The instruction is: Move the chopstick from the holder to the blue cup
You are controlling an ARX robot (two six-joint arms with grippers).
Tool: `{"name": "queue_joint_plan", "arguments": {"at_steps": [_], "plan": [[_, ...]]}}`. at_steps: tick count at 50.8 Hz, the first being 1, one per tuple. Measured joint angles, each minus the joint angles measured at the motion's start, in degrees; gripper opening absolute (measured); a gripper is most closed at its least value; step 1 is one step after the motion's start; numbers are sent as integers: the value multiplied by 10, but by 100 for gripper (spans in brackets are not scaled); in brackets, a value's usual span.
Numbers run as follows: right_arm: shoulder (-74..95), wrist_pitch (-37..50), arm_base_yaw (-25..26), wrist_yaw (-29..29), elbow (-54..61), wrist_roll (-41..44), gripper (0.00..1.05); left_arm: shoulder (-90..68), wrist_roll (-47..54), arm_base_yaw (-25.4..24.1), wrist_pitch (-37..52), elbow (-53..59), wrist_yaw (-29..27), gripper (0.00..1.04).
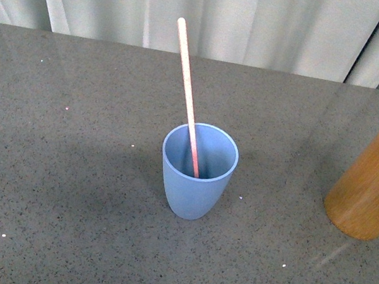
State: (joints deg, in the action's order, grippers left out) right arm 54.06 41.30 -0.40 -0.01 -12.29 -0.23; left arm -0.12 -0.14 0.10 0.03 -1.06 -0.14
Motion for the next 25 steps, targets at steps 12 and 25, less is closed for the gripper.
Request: {"name": "queue_joint_plan", "arguments": {"at_steps": [12, 25], "plan": [[-85, -29, 3, 1, 56, 2, 0, 0, 0, 0, 0, 0, 1, 98], [-169, -82, 4, 0, 87, 2, 1, 0, 0, 0, 0, 0, 1, 98]]}}
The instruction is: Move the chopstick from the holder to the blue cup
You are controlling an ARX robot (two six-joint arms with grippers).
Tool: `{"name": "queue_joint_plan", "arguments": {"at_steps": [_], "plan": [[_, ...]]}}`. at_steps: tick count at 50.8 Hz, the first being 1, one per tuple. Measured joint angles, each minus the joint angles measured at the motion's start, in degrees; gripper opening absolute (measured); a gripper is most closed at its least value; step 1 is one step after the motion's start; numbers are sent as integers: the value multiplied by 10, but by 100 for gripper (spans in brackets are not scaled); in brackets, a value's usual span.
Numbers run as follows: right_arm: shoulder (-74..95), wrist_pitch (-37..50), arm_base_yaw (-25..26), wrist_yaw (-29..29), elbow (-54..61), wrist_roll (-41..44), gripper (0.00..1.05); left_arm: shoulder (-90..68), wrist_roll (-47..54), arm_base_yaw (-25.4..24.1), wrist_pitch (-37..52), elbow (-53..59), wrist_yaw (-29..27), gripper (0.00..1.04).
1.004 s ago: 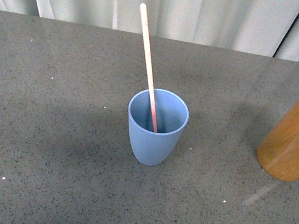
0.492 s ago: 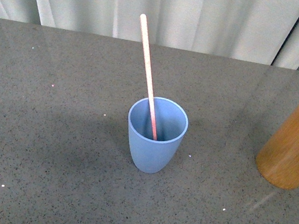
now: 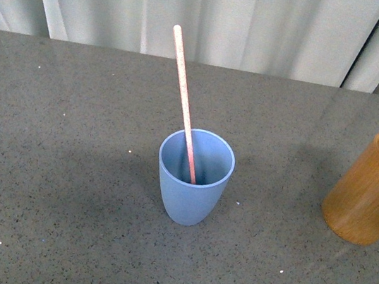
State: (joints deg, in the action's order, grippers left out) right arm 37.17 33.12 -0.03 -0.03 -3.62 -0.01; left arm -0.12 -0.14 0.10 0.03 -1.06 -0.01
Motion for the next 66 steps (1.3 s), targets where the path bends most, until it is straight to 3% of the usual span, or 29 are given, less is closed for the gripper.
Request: {"name": "queue_joint_plan", "arguments": {"at_steps": [66], "plan": [[-264, -222, 0, 0, 24, 0, 1, 0, 0, 0, 0, 0, 0, 98]]}}
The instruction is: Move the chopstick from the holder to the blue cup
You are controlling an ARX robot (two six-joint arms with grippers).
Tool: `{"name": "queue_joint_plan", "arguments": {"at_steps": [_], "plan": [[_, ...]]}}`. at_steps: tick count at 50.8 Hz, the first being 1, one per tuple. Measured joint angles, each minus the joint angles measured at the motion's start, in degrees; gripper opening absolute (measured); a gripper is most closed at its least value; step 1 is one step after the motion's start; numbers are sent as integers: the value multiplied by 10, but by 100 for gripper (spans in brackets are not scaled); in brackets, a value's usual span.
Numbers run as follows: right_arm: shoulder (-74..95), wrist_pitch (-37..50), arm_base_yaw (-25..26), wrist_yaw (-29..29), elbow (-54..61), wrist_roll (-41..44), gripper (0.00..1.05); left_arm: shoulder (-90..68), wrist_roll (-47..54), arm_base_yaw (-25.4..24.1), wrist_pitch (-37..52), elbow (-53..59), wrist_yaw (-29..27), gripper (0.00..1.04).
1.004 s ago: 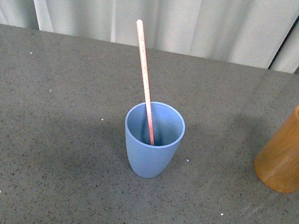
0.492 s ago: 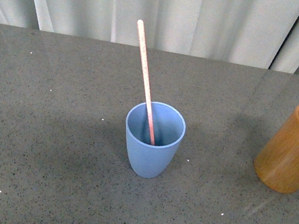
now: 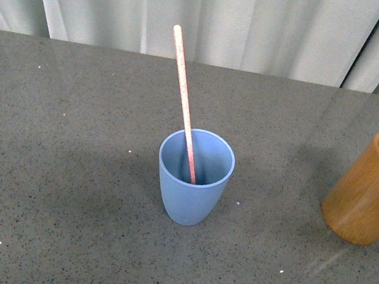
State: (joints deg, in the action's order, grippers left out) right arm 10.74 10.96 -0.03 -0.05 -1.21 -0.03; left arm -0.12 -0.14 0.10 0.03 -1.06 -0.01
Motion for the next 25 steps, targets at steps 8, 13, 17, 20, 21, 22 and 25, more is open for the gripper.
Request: {"name": "queue_joint_plan", "arguments": {"at_steps": [8, 13, 17, 20, 21, 22, 25], "plan": [[-78, -99, 0, 0, 0, 0, 1, 0, 0, 0, 0, 0, 0, 98], [-105, -107, 0, 0, 0, 0, 1, 1, 0, 0, 0, 0, 0, 98], [-105, -108, 0, 0, 0, 0, 1, 0, 0, 0, 0, 0, 0, 98], [-105, -108, 0, 0, 0, 0, 1, 0, 0, 0, 0, 0, 0, 98], [-105, -108, 0, 0, 0, 0, 1, 0, 0, 0, 0, 0, 0, 98], [-105, -108, 0, 0, 0, 0, 2, 0, 0, 0, 0, 0, 0, 98], [-105, -108, 0, 0, 0, 0, 10, 0, 0, 0, 0, 0, 0, 98]]}}
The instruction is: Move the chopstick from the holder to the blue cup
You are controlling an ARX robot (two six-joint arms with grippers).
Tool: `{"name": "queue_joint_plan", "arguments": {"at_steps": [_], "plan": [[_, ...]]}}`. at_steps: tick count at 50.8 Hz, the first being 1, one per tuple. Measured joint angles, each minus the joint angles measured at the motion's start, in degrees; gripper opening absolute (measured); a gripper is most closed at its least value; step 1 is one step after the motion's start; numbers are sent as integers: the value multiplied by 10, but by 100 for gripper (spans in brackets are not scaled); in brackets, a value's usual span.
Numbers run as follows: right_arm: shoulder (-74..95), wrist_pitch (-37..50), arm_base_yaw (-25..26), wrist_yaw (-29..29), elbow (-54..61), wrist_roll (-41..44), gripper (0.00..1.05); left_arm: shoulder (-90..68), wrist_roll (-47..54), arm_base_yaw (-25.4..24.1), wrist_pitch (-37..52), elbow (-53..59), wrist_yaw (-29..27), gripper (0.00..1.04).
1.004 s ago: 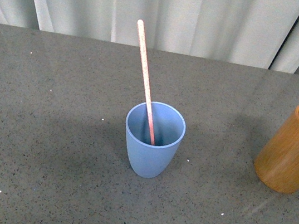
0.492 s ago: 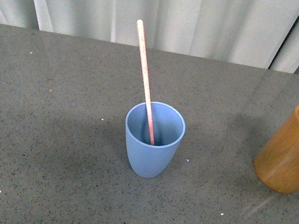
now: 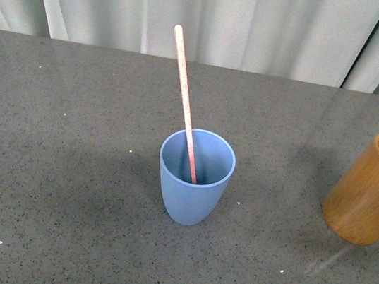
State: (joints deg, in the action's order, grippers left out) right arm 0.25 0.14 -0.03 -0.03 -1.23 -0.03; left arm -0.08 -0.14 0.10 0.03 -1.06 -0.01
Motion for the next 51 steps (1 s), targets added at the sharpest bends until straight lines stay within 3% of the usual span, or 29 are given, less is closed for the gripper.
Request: {"name": "queue_joint_plan", "arguments": {"at_steps": [28, 51], "plan": [[0, 0, 0, 0, 0, -1, 97, 0, 0, 0, 0, 0, 0, 98], [0, 0, 0, 0, 0, 0, 95, 0, 0, 0, 0, 0, 0, 98]]}}
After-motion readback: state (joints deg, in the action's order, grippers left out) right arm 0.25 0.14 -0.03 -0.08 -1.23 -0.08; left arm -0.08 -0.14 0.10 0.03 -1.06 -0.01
